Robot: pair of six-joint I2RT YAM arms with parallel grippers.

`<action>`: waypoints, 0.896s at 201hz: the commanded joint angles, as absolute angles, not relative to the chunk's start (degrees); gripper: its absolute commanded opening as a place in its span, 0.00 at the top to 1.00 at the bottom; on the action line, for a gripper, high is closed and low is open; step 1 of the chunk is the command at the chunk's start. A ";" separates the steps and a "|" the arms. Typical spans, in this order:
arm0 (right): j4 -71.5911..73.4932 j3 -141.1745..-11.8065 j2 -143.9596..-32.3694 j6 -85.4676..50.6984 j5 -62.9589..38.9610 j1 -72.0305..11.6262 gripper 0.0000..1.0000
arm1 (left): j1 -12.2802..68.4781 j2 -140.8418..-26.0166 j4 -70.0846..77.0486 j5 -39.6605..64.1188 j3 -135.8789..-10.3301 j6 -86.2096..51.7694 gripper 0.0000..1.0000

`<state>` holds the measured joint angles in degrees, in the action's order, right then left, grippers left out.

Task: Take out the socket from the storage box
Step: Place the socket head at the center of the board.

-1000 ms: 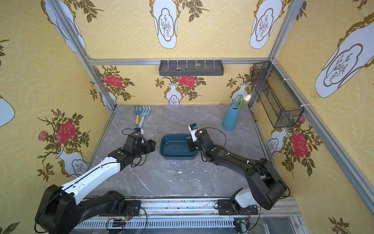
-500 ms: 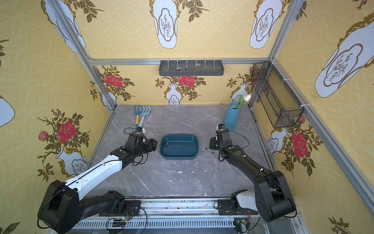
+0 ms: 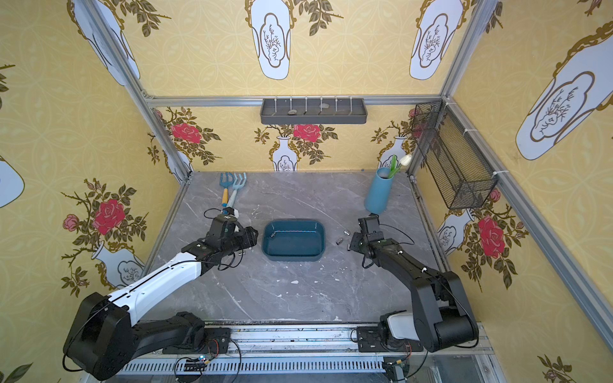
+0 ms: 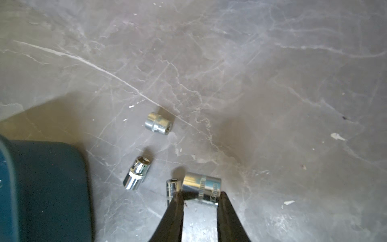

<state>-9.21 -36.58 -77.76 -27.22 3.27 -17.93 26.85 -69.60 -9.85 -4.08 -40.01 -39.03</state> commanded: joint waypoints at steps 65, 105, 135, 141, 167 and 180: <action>-8.26 -38.65 -82.29 -27.53 2.12 -17.14 0.81 | 26.81 -70.05 -8.78 -3.96 -39.98 -38.86 0.30; -7.42 -39.01 -84.62 -27.19 1.31 -17.17 0.81 | 26.80 -70.13 -8.86 -3.98 -39.85 -38.92 0.30; -7.03 -39.38 -86.38 -27.14 0.54 -17.14 0.81 | 26.81 -70.39 -8.79 -3.96 -39.92 -38.91 0.30; -7.03 -39.45 -86.55 -27.07 0.55 -17.15 0.81 | 26.81 -70.46 -8.85 -3.97 -39.95 -38.94 0.30; -7.03 -39.46 -86.84 -27.04 0.58 -17.14 0.80 | 26.81 -70.66 -8.78 -4.02 -40.07 -38.87 0.30; -7.03 -39.42 -86.84 -26.99 0.59 -17.17 0.78 | 26.81 -70.88 -8.66 -3.87 -40.24 -38.93 0.30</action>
